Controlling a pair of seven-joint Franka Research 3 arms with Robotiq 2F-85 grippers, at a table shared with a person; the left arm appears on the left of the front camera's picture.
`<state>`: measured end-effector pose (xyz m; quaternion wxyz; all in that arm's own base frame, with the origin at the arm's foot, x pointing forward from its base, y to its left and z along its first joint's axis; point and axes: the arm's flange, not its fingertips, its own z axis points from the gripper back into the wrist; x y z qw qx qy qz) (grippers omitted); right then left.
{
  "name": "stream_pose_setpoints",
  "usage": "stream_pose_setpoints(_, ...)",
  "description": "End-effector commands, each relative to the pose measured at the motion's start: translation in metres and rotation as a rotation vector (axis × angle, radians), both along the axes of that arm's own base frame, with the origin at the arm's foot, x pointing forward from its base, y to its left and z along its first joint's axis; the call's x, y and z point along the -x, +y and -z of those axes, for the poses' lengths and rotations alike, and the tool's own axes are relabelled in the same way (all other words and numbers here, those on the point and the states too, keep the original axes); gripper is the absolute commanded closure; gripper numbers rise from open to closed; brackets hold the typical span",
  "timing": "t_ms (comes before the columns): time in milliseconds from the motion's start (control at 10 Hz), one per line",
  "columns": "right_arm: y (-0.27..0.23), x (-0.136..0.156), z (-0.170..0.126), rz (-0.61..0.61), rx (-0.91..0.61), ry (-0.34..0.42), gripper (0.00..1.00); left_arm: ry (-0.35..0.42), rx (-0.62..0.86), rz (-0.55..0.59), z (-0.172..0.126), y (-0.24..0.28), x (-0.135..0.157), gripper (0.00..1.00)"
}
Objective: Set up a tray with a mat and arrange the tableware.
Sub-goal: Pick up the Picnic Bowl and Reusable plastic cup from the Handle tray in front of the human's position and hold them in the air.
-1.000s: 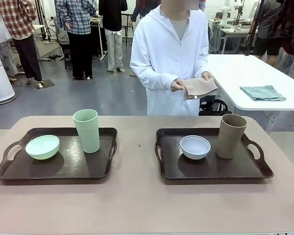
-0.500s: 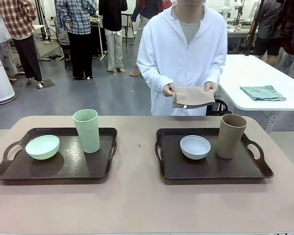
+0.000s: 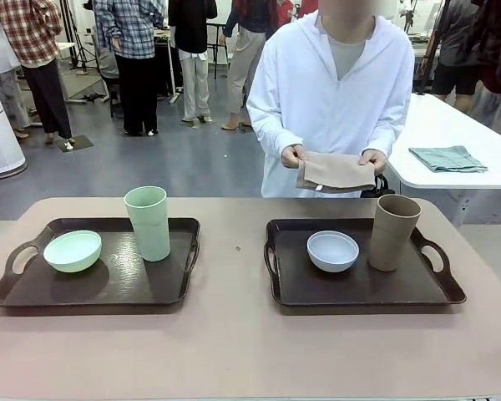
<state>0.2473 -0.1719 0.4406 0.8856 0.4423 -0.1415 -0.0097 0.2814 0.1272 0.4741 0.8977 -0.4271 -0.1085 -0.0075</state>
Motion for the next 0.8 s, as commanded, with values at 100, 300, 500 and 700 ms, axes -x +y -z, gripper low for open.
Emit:
stream_pose_setpoints(100, 0.0001, -0.0007, -0.0014, 0.000, -0.018, -0.010, 0.00, -0.005, 0.017, 0.000, -0.0024, 0.0015, -0.0010, 0.00)
stream_pose_setpoints(300, 0.0001, -0.0007, -0.0014, 0.000, -0.018, -0.010, 0.00, -0.005, 0.017, 0.000, -0.0024, 0.0015, -0.0010, 0.00)
stream_pose_setpoints(500, 0.0001, -0.0007, -0.0014, 0.000, -0.018, -0.010, 0.00, -0.005, 0.017, 0.000, -0.0024, 0.0015, -0.0010, 0.00)
stream_pose_setpoints(700, 0.0001, -0.0007, -0.0014, 0.000, -0.018, -0.010, 0.00, -0.005, 0.017, 0.000, -0.0024, 0.0015, -0.0010, 0.00)
